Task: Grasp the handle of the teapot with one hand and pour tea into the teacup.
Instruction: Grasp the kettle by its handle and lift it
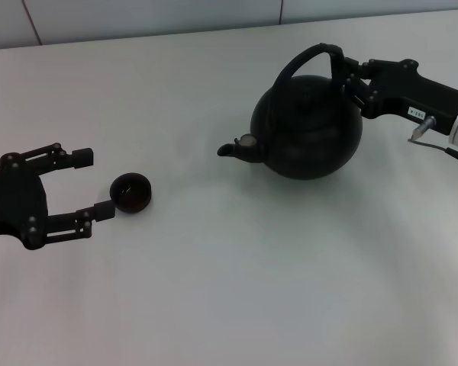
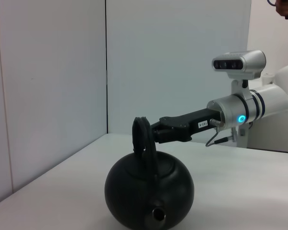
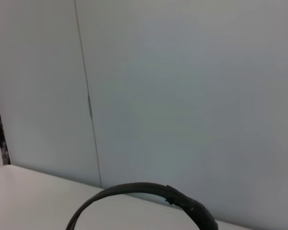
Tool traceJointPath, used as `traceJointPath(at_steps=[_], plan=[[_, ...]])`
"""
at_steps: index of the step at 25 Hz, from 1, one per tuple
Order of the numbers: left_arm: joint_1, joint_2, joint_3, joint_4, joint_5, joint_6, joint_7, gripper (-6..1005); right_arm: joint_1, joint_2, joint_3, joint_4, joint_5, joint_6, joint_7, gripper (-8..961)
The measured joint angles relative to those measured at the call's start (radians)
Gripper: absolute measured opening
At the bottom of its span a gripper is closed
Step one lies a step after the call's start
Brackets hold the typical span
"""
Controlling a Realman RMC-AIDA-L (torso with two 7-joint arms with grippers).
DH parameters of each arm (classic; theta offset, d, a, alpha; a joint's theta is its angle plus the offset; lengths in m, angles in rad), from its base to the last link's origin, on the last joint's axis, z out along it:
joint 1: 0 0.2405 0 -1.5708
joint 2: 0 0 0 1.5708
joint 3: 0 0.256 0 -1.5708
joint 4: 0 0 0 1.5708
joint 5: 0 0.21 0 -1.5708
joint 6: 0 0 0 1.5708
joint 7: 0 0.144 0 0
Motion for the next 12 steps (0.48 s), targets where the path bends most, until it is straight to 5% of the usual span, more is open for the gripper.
traceJointPath(at_steps=[12], plan=[[0.006, -0.003, 0.000, -0.003, 0.000, 0.000, 0.006, 803, 0.066, 0.000, -0.009, -0.001, 0.009, -0.004, 0.000, 128]])
